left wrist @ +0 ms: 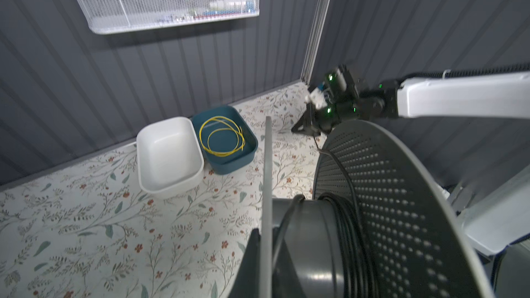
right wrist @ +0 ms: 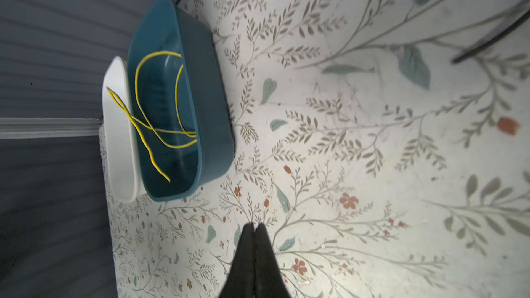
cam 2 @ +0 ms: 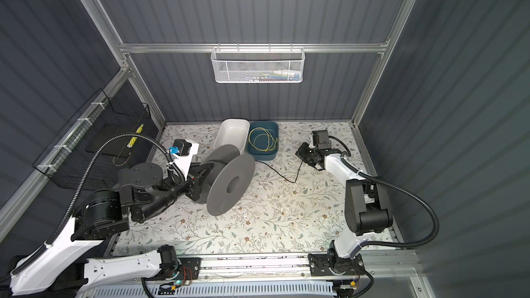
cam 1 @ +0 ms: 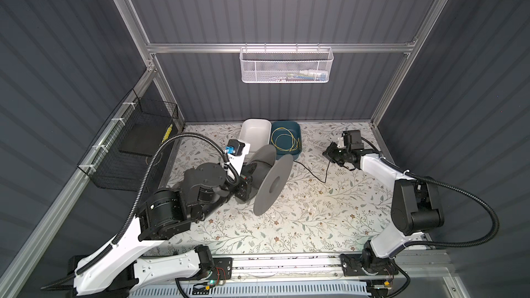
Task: Wrap the cables
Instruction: 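Turn the grey spool with the left gripper while the right gripper swings back toward it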
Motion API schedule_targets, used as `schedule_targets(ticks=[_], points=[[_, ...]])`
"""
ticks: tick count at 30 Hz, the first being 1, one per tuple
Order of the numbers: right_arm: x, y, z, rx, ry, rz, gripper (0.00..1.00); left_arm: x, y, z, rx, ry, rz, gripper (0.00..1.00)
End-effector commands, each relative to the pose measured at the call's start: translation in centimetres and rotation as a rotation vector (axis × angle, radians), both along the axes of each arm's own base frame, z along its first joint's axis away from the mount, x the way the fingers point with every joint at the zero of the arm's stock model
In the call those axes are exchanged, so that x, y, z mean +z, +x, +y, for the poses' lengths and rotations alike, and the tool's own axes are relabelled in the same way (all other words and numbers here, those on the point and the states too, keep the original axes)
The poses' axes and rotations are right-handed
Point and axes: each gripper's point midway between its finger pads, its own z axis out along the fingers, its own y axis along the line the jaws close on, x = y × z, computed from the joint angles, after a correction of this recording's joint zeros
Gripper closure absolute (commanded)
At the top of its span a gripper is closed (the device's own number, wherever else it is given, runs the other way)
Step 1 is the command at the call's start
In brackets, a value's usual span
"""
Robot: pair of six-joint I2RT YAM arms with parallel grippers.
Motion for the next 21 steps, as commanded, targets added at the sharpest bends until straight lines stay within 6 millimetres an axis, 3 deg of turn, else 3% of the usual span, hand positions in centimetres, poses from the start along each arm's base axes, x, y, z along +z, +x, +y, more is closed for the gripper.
schedule_targets(ticks=[1,6,11,17,21], points=[[0.0,-1.2,1.3,-0.006,-0.036,-0.067,1.0,5.5,1.0,0.3,0.065,-0.134,-0.112,1.0],[-1.3,-4.4,3.4,0.002,-0.042,-0.066,1.0,7.9,2.7,-0.3,0.153,-0.195,-0.153,1.0],[-1.1,-7.4,5.6,0.023,-0.047,-0.084,1.0,9.8,4.5,-0.4,0.279,-0.309,-0.178,1.0],[1.0,-10.8,7.5,0.064,-0.086,-0.144,1.0,8.9,6.9,-0.2,0.476,-0.362,-0.197,1.0],[3.5,-12.7,7.6,0.072,-0.105,-0.206,1.0,7.7,9.0,0.0,0.61,-0.279,-0.222,1.0]])
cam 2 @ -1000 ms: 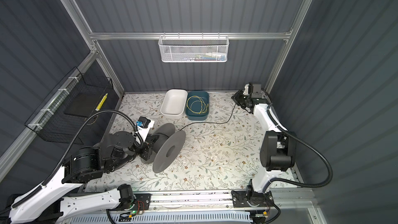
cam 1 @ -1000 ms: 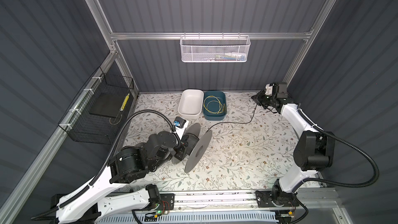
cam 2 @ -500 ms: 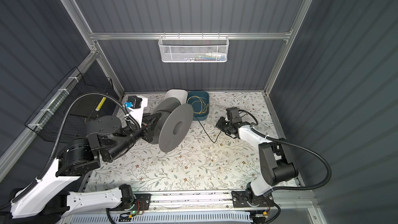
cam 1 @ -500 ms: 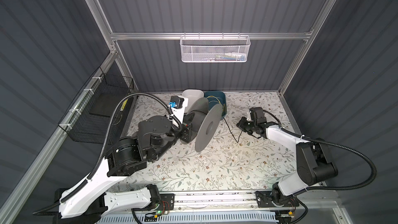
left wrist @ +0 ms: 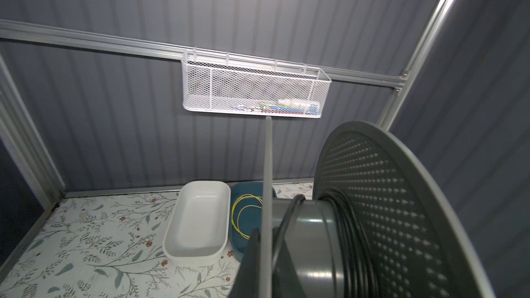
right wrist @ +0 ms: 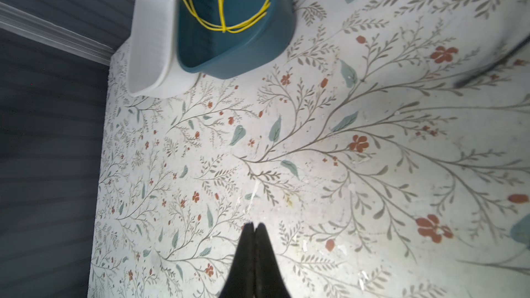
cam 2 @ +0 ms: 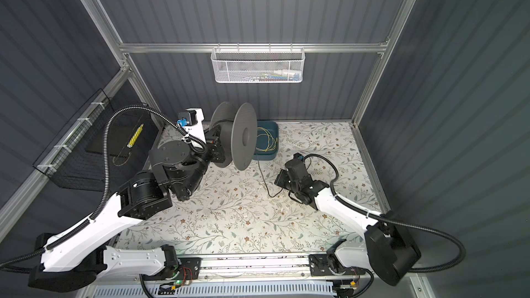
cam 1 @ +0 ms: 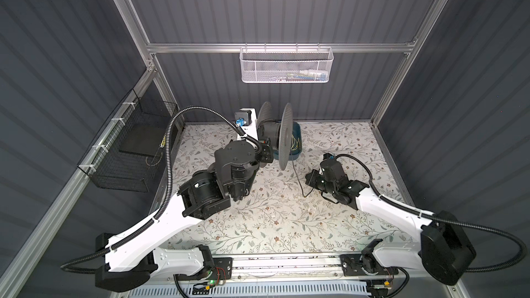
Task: Wrap the cables
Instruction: 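Turn the grey spool with the left gripper while the right gripper swings back toward it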
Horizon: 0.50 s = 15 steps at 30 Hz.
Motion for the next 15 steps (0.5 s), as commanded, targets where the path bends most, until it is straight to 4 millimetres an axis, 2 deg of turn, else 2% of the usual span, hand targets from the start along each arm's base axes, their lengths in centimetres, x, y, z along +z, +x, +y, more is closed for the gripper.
schedule_targets(ticks=[1,7,15], points=[[1.7,-1.2,-1.3,-0.049,-0.052,-0.055,1.0,1.5,1.9,2.1,0.193,-0.074,-0.04,1.0],[7.4,-3.6,-1.9,-0.016,-0.063,-0.171,1.0,-3.7,6.7,2.8,0.305,0.039,0.069,1.0],[14.9,-5.3,-2.9,0.025,-0.069,-0.303,1.0,-10.5,8.7,0.7,0.31,0.27,0.163,1.0]])
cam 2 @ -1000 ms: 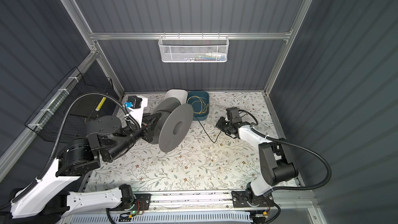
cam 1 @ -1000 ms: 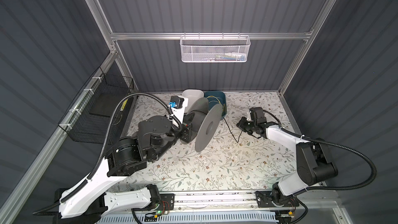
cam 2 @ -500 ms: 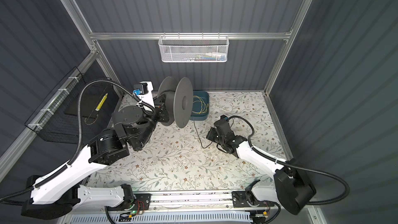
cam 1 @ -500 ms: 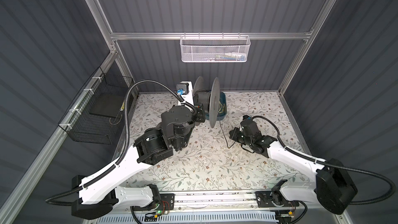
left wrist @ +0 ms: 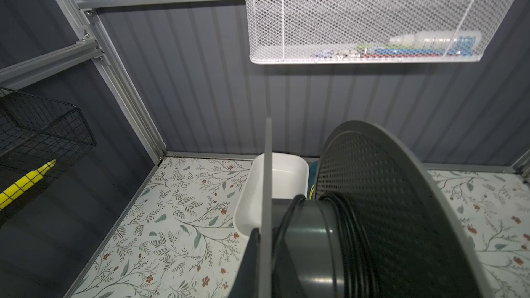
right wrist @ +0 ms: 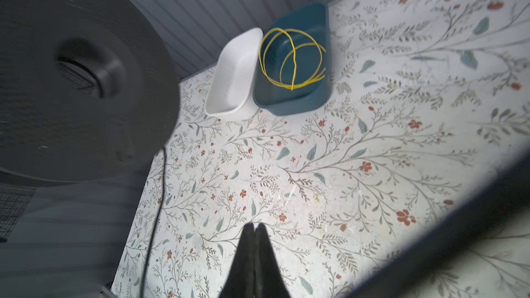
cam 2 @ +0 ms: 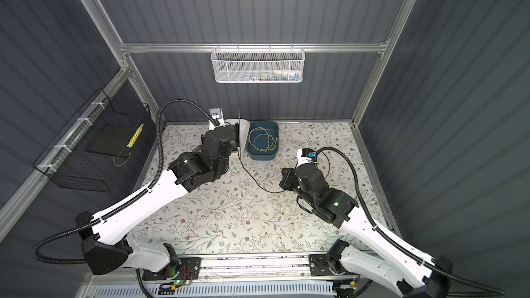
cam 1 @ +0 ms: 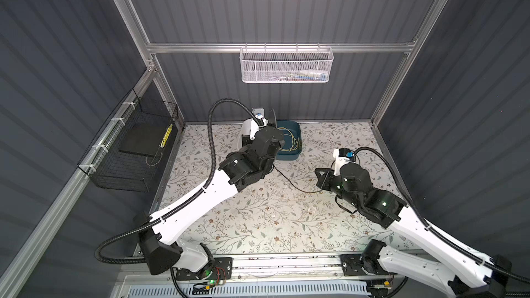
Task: Wrap the cables
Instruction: 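Turn the grey spool with the left gripper while the right gripper swings back toward it, then carry the black cable to the far corner with the right gripper while left holds spool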
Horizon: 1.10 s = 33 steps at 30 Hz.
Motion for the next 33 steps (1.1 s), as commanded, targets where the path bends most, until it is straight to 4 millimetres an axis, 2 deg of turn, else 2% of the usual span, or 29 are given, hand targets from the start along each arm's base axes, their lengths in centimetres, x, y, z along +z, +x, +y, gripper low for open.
schedule_targets(ticks=[1,5,9,10,14,17,22,26,29,33], points=[[2.6,-0.5,-0.7,0.012,-0.061,-0.048,1.0,-1.2,0.2,-0.2,0.011,0.036,0.02,1.0],[6.5,-0.5,0.3,0.066,-0.035,-0.107,1.0,-4.7,0.0,-0.5,-0.016,0.121,0.104,1.0],[9.8,-0.2,1.7,0.122,-0.022,-0.16,1.0,-7.3,-0.7,-0.4,-0.052,0.187,0.181,1.0],[10.5,0.0,2.2,0.136,-0.016,-0.171,1.0,-9.0,-1.1,-0.2,-0.066,0.224,0.221,1.0],[12.3,0.8,4.0,0.185,-0.006,-0.196,1.0,-11.4,-2.3,0.5,-0.104,0.258,0.298,1.0],[13.6,2.0,4.5,0.198,0.022,-0.208,1.0,-12.6,-3.4,0.6,-0.157,0.245,0.334,1.0],[13.9,6.0,4.4,0.194,0.035,-0.172,1.0,-14.3,-6.0,0.2,-0.297,0.203,0.406,1.0],[12.7,9.4,3.6,0.169,0.047,-0.12,1.0,-15.6,-8.4,0.8,-0.345,0.245,0.513,1.0],[11.9,11.0,3.0,0.151,0.06,-0.089,1.0,-15.4,-9.7,1.1,-0.387,0.217,0.504,1.0],[11.8,11.7,2.1,0.112,0.06,-0.084,1.0,-14.8,-10.7,2.1,-0.397,0.186,0.489,1.0]])
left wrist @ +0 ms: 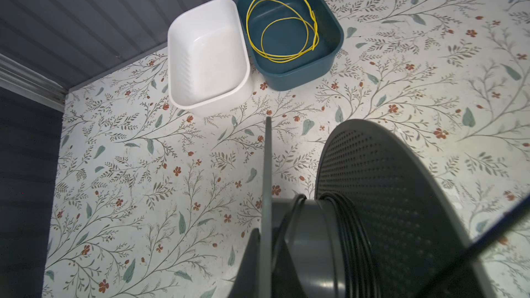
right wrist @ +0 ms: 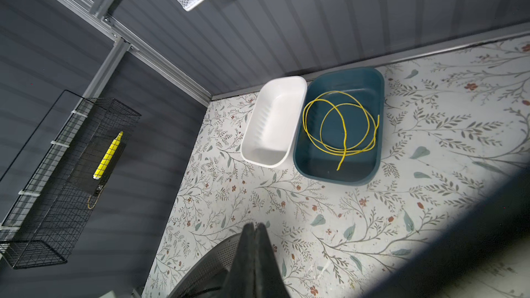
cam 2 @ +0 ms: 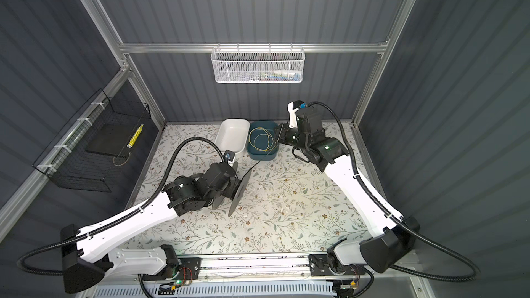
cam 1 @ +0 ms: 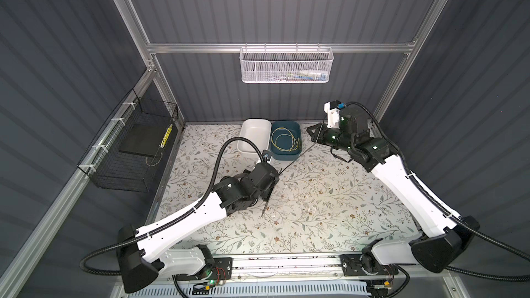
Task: Wrap the cables
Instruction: 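Carry the black cable to the far corner with the right gripper while left holds spool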
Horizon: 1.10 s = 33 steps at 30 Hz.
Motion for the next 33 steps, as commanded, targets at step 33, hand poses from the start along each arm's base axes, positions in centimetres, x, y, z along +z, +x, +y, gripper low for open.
schedule_targets(ticks=[33], points=[[-3.7,5.7,-6.3,-0.104,0.172,0.109,0.83,1.1,-2.9,1.1,-0.069,-0.063,0.081,1.0]])
